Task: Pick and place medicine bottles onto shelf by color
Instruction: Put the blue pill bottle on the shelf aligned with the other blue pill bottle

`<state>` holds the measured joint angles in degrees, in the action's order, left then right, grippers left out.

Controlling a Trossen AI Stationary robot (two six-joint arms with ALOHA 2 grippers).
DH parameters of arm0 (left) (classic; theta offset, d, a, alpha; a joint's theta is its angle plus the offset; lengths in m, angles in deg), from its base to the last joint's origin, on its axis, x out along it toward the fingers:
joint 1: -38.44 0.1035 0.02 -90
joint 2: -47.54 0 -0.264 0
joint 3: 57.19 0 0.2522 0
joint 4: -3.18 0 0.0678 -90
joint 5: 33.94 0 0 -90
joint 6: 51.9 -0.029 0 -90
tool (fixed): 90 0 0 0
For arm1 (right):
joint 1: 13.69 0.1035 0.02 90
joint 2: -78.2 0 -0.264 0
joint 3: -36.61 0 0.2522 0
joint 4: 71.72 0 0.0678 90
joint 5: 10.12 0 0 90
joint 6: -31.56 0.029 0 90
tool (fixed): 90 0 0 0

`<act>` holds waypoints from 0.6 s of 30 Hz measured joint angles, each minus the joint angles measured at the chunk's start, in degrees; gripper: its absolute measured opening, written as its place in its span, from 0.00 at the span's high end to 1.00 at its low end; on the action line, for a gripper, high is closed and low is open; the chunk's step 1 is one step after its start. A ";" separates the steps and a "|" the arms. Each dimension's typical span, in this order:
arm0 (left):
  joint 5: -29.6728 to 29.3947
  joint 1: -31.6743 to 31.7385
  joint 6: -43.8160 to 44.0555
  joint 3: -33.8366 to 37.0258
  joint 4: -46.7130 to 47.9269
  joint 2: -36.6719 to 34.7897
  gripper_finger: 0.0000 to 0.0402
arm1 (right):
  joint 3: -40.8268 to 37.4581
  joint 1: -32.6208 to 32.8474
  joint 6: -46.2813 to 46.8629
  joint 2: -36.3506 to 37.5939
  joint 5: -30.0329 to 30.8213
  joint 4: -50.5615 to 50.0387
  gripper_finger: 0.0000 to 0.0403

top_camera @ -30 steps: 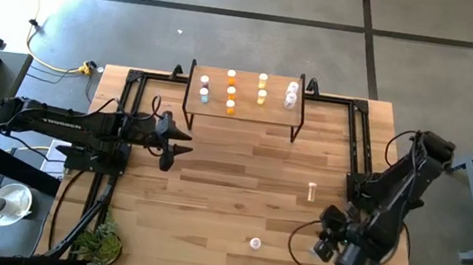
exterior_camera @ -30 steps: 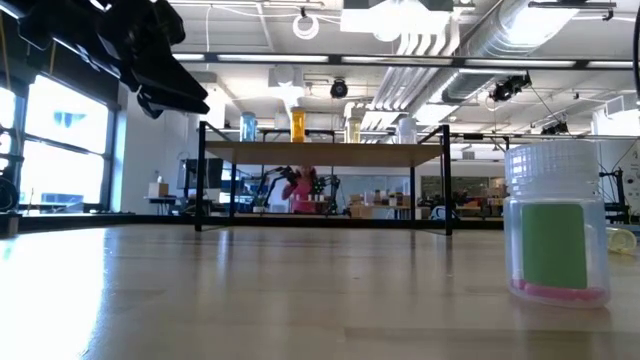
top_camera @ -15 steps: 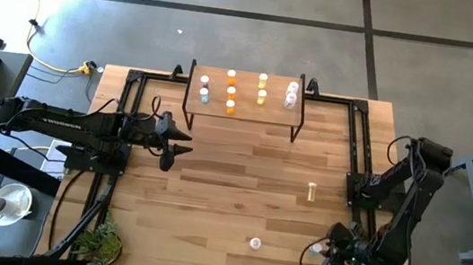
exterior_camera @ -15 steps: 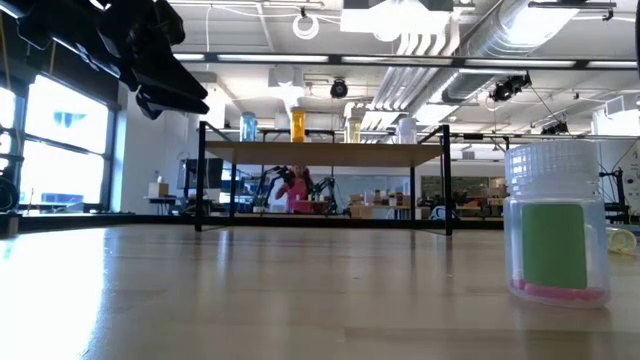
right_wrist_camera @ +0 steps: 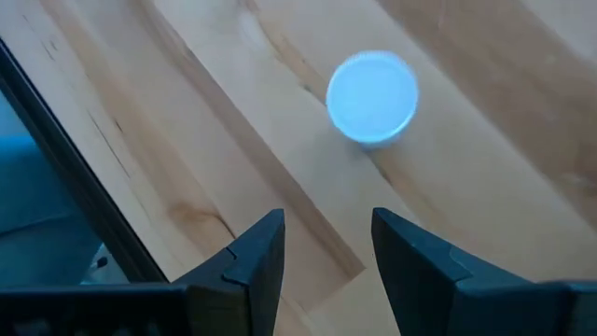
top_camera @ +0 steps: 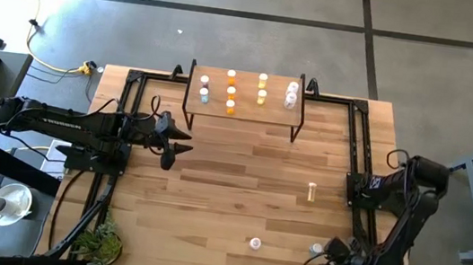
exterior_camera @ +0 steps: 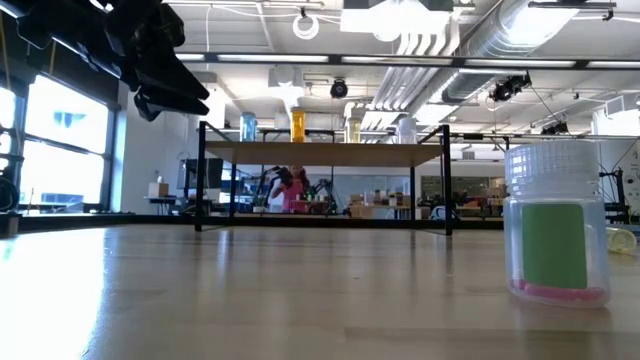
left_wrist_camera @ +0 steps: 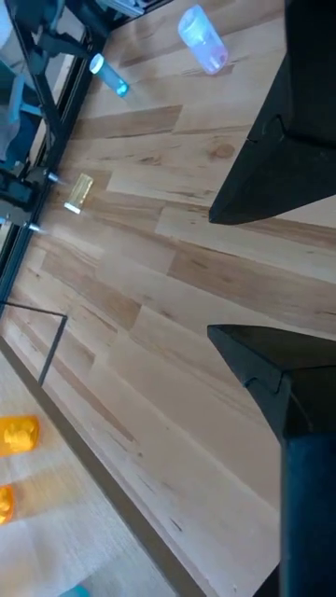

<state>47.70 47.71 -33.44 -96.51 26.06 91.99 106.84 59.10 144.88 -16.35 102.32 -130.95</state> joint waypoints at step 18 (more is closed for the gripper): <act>-1.08 0.00 2.18 0.00 0.00 0.02 0.57 | 0.02 0.78 5.94 -7.12 -0.79 5.74 0.62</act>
<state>46.62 47.71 -31.26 -96.51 26.06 92.00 106.86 59.87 150.82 -23.47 101.53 -125.21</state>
